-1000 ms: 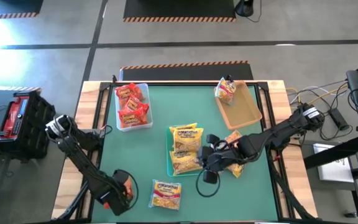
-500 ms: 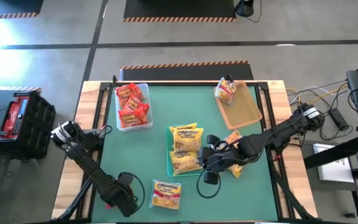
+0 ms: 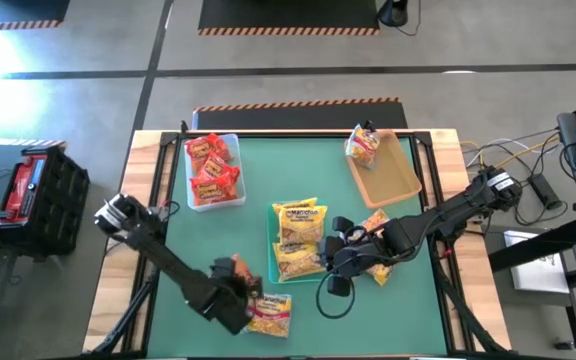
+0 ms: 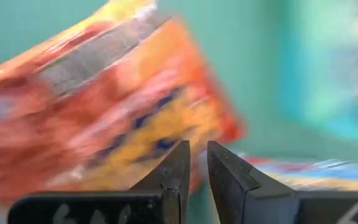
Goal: Sort Maruchan noodles
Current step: Adjust the orange noodle pack on the table
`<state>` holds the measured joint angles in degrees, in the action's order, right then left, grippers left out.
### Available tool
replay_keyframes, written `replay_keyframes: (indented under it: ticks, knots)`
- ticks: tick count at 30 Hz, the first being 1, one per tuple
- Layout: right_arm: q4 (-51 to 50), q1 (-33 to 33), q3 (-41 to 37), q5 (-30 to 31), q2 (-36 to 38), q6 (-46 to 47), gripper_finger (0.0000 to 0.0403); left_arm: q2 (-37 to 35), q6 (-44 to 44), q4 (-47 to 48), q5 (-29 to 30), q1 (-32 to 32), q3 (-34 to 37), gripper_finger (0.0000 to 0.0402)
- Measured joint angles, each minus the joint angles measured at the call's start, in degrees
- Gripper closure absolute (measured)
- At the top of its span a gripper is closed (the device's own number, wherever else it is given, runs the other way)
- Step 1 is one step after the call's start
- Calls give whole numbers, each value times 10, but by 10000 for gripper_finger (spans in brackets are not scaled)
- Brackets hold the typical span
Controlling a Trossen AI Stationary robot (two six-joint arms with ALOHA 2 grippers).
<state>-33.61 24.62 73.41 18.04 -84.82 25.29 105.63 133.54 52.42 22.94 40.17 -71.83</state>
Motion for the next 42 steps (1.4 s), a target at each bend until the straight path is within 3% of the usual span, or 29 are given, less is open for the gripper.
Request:
replay_keyframes:
  ticks: [2,5,15,23,30,35,42]
  knots:
    - [0,0,0,0,0,2,327,-1,-37,9,36,-21,-15,363]
    - [-1,3,0,0,0,7,329,-1,-141,41,35,-42,-38,363]
    - [-4,16,0,0,0,7,330,-3,-447,203,-122,-45,-72,363]
    - [-4,17,0,0,0,7,330,17,-863,196,-143,-47,-68,363]
    - [-4,17,0,0,0,9,330,44,-1102,174,-166,-46,-68,363]
    - [-4,17,0,0,0,11,330,57,-1151,147,-165,-48,-67,363]
    - [-4,16,0,0,0,11,330,61,-998,143,-186,-53,-65,363]
